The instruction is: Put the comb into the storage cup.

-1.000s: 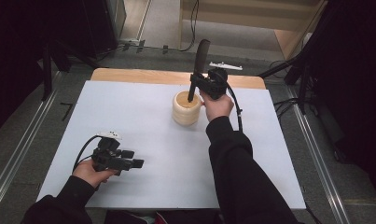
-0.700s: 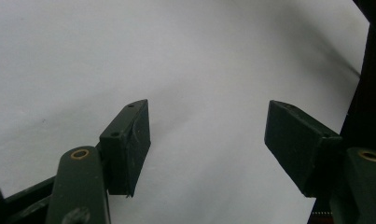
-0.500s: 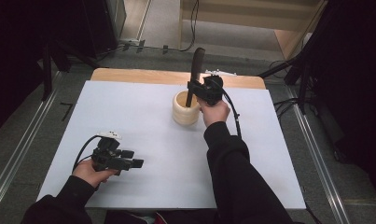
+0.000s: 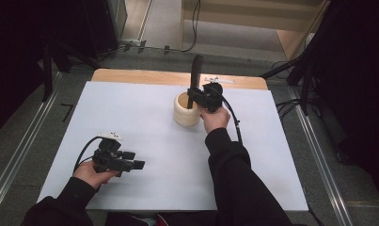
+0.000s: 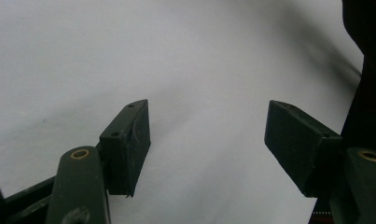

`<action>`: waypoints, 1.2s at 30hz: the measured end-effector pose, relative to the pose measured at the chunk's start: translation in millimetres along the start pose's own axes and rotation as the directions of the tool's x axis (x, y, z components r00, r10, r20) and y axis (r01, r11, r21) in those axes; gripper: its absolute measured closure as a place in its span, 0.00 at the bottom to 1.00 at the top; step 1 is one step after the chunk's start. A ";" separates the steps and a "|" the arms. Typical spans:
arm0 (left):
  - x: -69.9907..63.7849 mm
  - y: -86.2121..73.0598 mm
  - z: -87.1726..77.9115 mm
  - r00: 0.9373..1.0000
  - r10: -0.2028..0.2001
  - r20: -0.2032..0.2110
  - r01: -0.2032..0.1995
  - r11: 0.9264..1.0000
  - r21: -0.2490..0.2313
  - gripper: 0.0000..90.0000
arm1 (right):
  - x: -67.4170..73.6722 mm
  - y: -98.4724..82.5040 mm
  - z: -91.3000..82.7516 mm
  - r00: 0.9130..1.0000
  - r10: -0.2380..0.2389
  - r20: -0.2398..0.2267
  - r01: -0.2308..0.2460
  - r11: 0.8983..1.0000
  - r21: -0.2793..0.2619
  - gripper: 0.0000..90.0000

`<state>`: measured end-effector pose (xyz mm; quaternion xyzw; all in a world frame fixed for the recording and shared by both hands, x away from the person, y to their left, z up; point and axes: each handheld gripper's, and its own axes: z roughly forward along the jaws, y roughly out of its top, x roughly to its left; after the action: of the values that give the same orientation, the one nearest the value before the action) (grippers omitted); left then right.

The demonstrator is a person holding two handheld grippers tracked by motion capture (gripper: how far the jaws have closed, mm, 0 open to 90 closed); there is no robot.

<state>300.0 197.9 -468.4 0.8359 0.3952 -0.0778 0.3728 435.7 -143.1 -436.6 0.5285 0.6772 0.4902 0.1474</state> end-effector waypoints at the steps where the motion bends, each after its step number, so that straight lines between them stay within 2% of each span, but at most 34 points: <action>1: 0.1 0.1 0.2 1.000 0.000 0.000 0.000 1.000 0.001 0.35 | 0.4 -1.0 0.5 1.000 0.001 -0.004 -0.001 1.000 0.005 0.78; 6: 0.1 0.2 0.1 1.000 0.001 0.000 -0.001 1.000 0.003 0.35 | 0.5 -6.5 2.5 1.000 -0.014 -0.005 0.014 1.000 0.013 0.78; 11: -0.1 0.4 0.3 1.000 0.002 0.000 -0.002 1.000 0.005 0.35 | -0.4 -9.0 3.3 1.000 -0.006 -0.012 0.007 1.000 0.023 0.78; 16: 0.4 0.3 0.5 1.000 0.000 0.000 0.000 1.000 0.004 0.35 | 1.6 -10.4 2.0 0.999 -0.034 -0.017 0.035 0.999 0.029 0.77; 25: -0.1 0.0 0.1 1.000 0.001 0.000 -0.001 1.000 0.003 0.35 | 1.5 -12.3 -14.3 0.995 -0.093 -0.031 0.092 0.995 -0.041 0.57; 31: 0.2 0.0 0.0 1.000 -0.001 -0.003 0.001 1.000 0.004 0.35 | -2.2 -11.6 -26.3 0.993 -0.106 -0.061 0.104 0.994 -0.029 0.47; 34: 0.5 0.0 -0.3 1.000 -0.001 -0.004 0.001 1.000 0.005 0.35 | -3.3 -12.4 -32.8 0.993 -0.099 -0.061 0.098 0.995 -0.027 0.44; 36: 0.6 -0.2 -0.5 1.000 -0.004 -0.002 0.004 1.000 0.001 0.35 | -4.1 -13.6 -36.3 0.995 -0.088 -0.045 0.087 0.996 -0.009 0.43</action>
<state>300.1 198.6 -468.5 0.8354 0.3973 -0.0777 0.3718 403.5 -164.5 -431.8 0.4866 0.7011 0.4976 0.1553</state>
